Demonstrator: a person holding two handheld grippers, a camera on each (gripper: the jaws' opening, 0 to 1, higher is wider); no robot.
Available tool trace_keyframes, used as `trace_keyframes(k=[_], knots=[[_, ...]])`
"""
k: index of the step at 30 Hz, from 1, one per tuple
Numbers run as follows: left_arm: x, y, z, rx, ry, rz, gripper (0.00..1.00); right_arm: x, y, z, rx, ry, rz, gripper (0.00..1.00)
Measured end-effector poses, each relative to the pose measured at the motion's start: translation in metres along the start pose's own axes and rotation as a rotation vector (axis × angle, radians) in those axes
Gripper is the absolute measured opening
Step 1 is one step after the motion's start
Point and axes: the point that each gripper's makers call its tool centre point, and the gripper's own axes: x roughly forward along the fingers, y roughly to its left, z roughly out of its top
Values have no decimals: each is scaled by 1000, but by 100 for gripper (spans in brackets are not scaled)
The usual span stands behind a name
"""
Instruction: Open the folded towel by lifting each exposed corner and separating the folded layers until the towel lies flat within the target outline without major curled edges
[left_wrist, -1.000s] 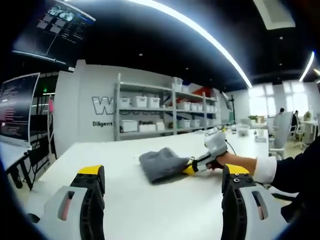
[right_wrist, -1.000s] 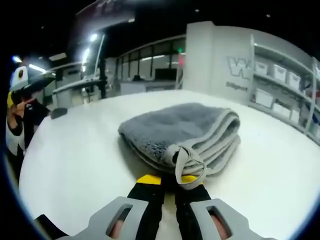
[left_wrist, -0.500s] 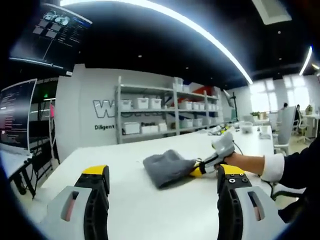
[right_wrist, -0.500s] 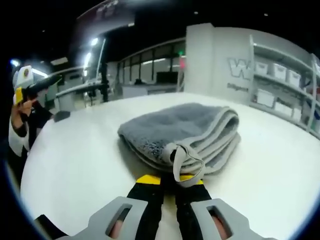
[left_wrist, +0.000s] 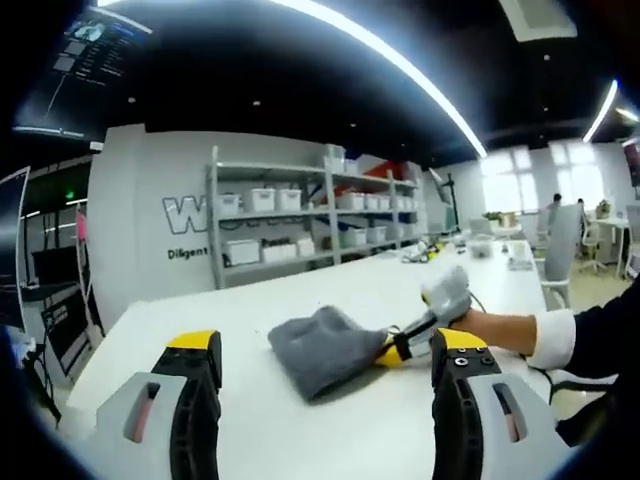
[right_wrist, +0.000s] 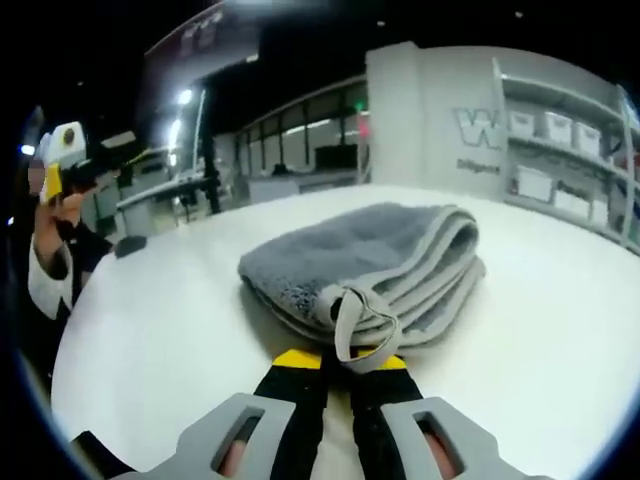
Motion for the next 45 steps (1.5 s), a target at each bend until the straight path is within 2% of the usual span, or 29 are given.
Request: trace_keyframes(k=[4,13,17,20,22,26,30,32,33,38,42,45], knots=[[22,-2,4,-8,-17,-26,84,0,-1,0,-1,6,-1,2],[71,-3,-6,-16,-23,-78,83,0,-3,-1,0,17,-2,2],[95,-2,-14,-8,-24,-91,82,1,-3,-2,16,16,3,2],[109,-2,-25,-57,-15,-107,83,1,-3,-2,21,17,5,2],[116,-3,-31,-58,-7,-110,84,1,-3,-2,19,18,4,2],[124,-7,-43,9,6,-110,85,2,-2,-2,10,20,0,2],[127,-8,-56,58,-20,-113,85,2,-1,-2,2,20,-6,2],[130,-6,-66,55,34,-100,85,2,-1,-3,-2,16,-9,3],[131,-8,-65,71,17,-107,85,2,-1,-3,-2,14,-9,3],[127,-12,-69,131,28,-103,85,4,-2,0,-10,18,-11,3],[126,-12,-71,136,25,-115,85,5,3,1,-28,21,-18,3],[126,-11,-75,134,47,-122,85,3,6,1,-34,27,-21,3]])
